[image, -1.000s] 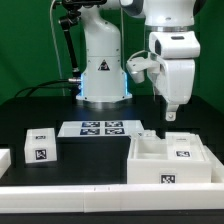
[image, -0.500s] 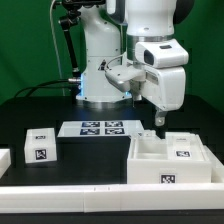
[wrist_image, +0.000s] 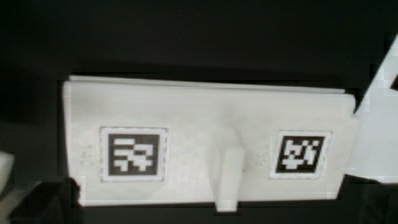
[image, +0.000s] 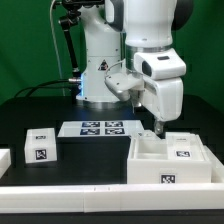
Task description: Assemble cabinet
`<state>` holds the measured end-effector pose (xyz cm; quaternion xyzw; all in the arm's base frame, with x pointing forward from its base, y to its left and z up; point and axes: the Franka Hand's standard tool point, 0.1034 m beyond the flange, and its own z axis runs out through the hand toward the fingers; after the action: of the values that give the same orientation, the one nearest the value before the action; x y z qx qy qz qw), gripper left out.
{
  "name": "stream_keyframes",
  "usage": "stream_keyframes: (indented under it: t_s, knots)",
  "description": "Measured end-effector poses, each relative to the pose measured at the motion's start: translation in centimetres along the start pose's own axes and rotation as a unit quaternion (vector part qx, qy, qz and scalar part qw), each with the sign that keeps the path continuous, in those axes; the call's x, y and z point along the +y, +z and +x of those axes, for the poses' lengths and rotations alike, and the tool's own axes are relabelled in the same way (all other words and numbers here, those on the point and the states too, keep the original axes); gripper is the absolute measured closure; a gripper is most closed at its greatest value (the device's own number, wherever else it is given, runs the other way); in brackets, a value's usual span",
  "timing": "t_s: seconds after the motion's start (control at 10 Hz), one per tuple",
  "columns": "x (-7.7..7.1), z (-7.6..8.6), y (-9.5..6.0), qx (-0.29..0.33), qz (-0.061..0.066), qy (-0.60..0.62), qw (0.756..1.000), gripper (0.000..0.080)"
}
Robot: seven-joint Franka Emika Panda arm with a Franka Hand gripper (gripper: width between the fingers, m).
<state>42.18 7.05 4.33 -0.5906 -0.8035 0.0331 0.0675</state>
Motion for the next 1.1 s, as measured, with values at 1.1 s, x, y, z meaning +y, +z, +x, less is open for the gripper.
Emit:
stream_keyframes:
  t_s: [1.1]
  knots:
    - [-0.4, 0.3, 2.0, 0.012, 0.013, 0.007, 1.0, 0.013]
